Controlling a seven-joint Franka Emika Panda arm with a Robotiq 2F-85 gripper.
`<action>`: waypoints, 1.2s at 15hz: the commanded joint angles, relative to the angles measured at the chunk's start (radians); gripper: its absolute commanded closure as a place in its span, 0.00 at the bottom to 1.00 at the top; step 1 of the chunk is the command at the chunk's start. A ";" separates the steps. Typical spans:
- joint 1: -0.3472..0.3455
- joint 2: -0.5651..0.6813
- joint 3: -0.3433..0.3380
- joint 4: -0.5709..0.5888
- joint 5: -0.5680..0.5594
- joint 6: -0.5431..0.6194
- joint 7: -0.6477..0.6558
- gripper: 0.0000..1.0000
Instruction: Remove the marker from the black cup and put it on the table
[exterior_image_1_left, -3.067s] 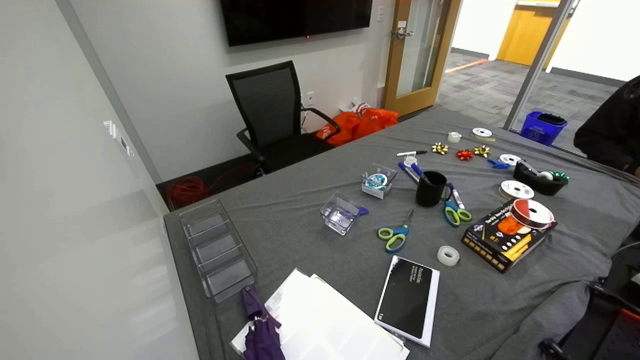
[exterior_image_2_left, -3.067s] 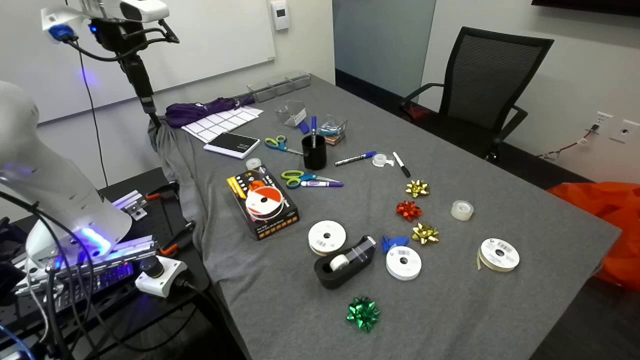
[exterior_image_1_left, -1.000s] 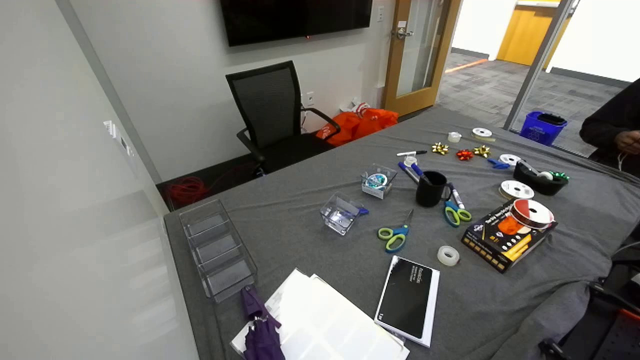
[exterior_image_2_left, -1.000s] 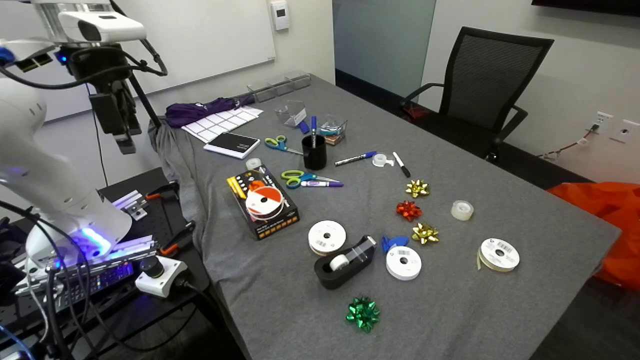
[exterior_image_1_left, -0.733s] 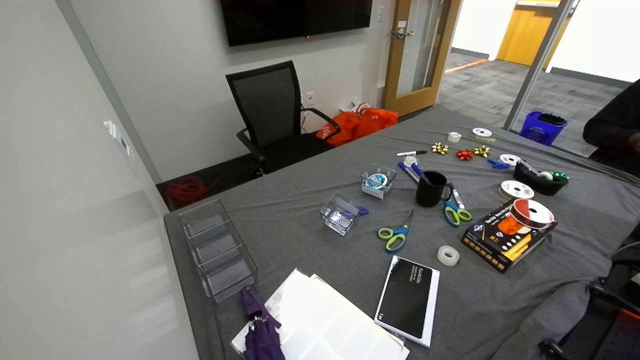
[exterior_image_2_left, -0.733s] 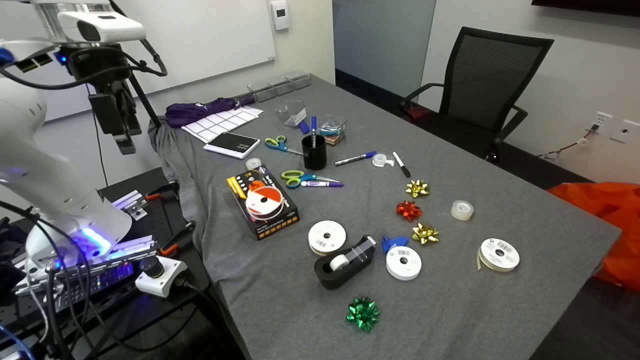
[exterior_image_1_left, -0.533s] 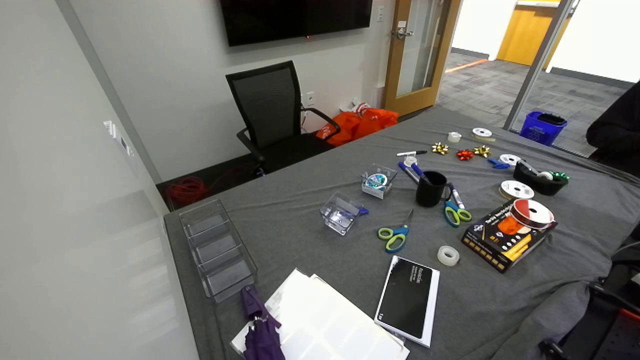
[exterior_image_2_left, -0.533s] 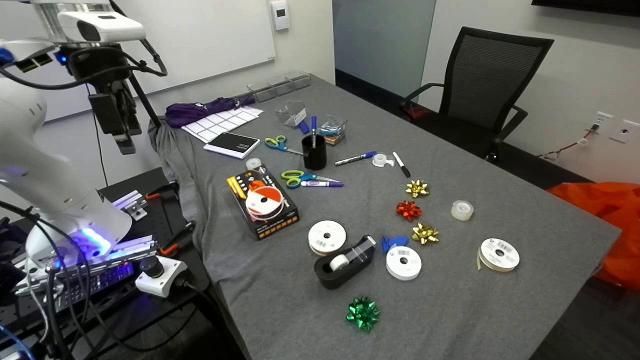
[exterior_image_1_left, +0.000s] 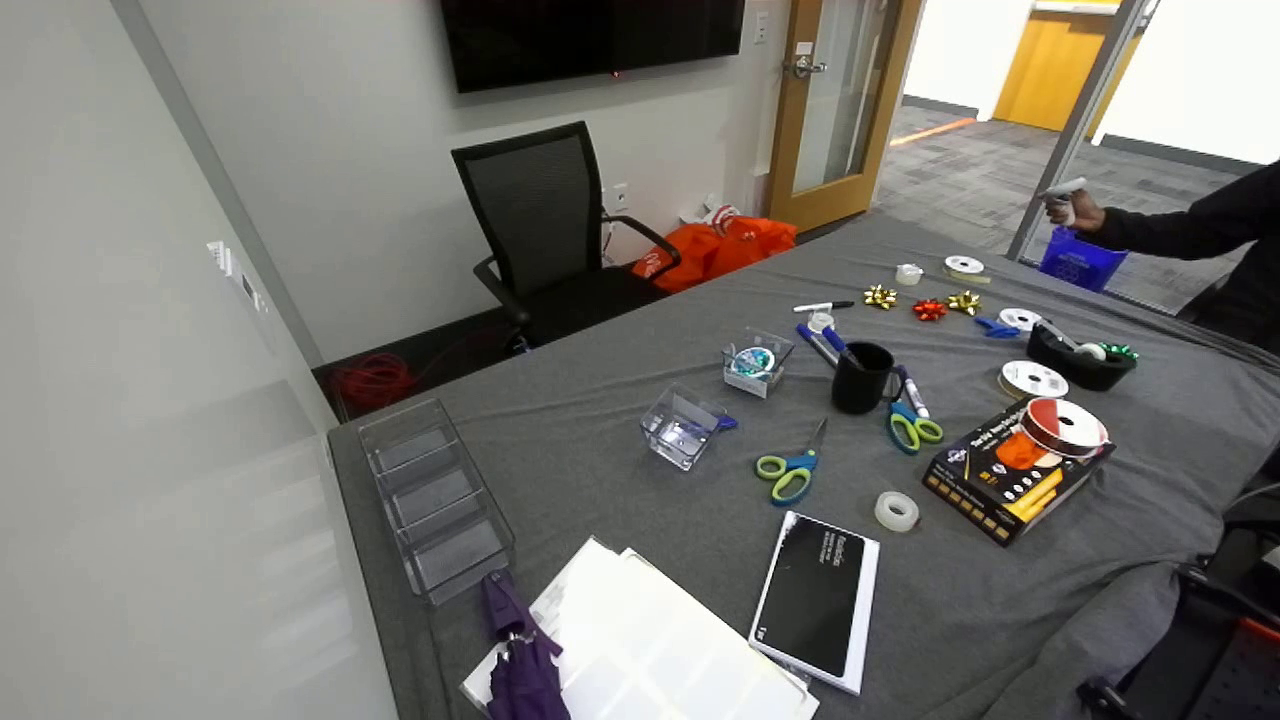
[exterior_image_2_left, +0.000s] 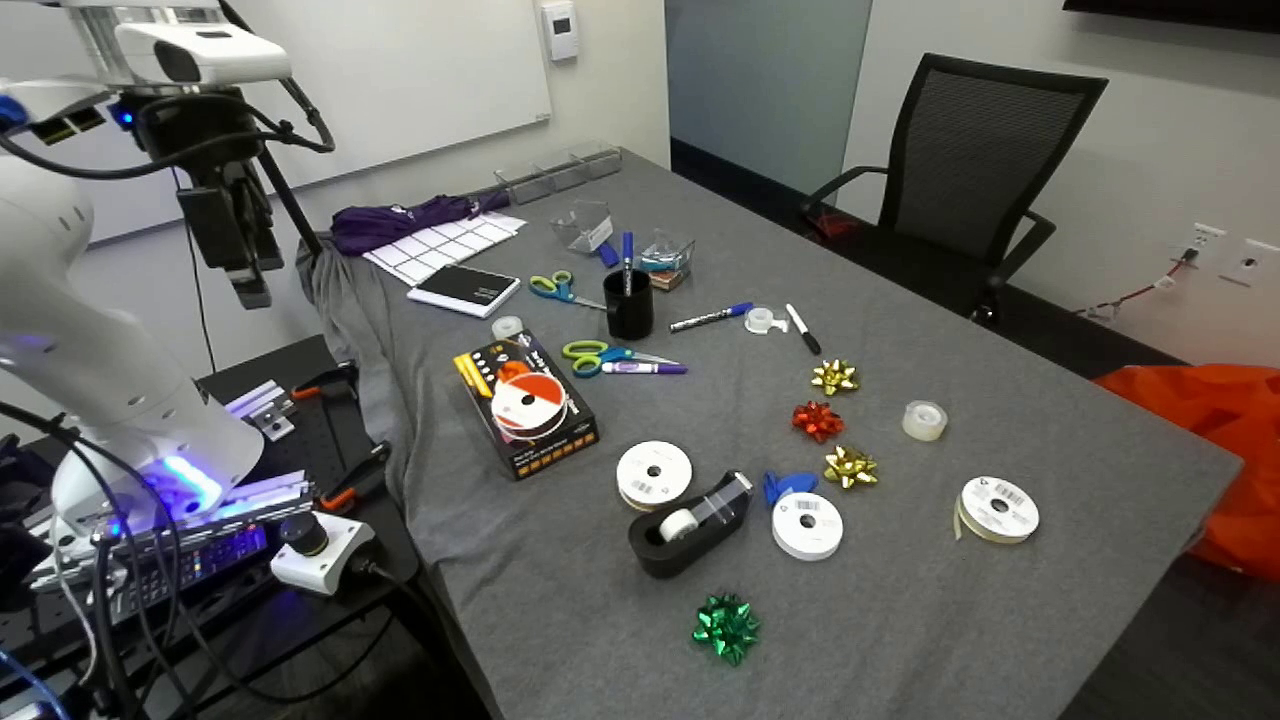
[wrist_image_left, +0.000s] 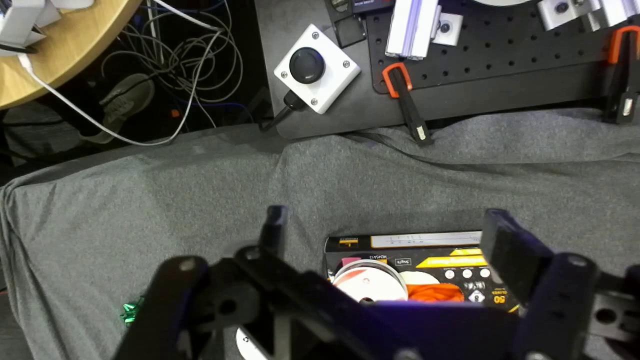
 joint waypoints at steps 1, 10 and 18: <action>-0.001 0.001 0.002 0.001 0.002 -0.001 -0.001 0.00; -0.002 0.001 0.002 0.001 0.002 -0.001 -0.001 0.00; 0.003 0.034 0.013 0.021 0.031 0.001 0.041 0.00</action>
